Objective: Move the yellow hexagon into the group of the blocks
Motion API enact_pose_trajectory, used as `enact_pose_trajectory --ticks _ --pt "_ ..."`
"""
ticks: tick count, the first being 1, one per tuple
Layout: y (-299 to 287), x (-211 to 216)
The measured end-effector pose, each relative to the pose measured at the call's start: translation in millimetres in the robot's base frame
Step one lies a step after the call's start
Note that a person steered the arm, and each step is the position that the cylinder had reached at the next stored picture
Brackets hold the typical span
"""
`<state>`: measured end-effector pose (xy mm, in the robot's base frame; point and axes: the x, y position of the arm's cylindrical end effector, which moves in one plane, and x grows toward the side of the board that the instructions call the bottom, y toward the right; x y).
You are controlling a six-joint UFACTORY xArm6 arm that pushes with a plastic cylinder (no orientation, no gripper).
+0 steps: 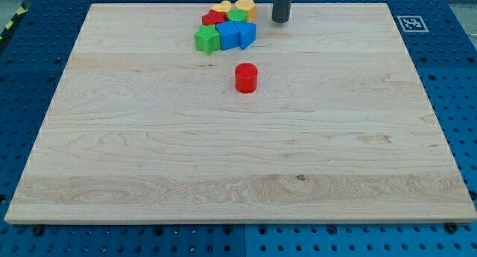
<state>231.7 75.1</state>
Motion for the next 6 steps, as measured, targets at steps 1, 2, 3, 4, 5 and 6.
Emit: enact_pose_trajectory --ticks 1,2,3,4,5,6 --pt "-8.1 -39.5" --pt "-19.4 -39.5" --pt "-65.6 -38.1" --pt "-100.5 -39.3" --pt "-107.8 -39.3" --pt "-132.2 -39.5"
